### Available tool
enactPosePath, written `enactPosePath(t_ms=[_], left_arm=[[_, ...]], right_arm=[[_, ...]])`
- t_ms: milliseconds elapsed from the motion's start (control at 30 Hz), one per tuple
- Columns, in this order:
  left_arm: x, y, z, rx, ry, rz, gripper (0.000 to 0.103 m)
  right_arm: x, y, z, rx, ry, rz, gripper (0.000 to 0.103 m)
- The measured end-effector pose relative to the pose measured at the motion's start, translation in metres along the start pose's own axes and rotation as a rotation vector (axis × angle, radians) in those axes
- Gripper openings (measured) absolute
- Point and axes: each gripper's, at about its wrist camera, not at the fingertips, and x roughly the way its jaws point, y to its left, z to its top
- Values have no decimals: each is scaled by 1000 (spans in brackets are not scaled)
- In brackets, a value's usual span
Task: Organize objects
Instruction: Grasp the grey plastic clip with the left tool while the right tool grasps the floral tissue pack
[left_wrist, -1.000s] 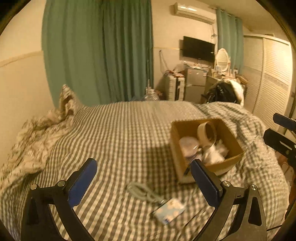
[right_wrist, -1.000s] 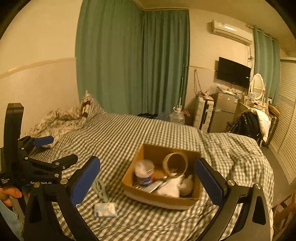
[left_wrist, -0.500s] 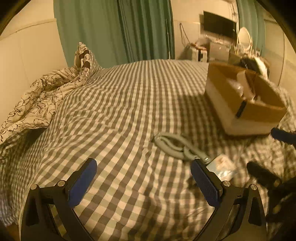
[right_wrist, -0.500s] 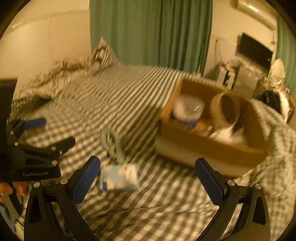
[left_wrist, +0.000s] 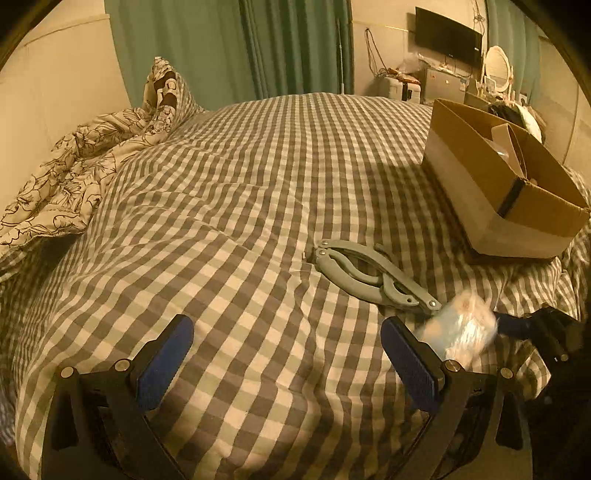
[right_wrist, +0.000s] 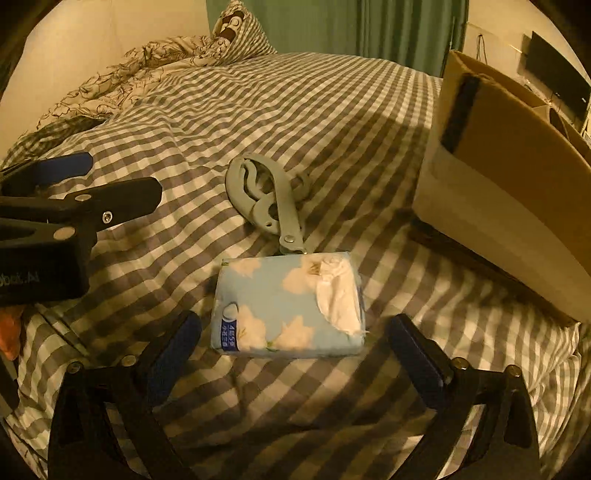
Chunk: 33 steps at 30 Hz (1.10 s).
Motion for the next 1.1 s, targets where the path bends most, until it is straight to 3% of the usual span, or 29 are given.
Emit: enactPosePath(t_ms=[200,400,500,733,833,1100], left_arm=[[-1,-11,6,-23,-7,9,103],[26,-37,17,-75,18,-9,103],[45,-49,23,-90,34,-29,102],[96,-63,30,-102,111,-45,87],[95,-61,27,-110,85,-71,75],[60,-61,8,-83,112,-137,70]], right_arm=[[-39,-23,-2,44,-97,-89,72],[-62,-69,-12,133,-114,-186,73],[-62,-85,-16,173,-110,-174,73],[-50,-91,-13,190,-92,-137,73],[-47,-92,-15,198,-81,-132,73],[-67,-85,-20,163,-131,-147,73]])
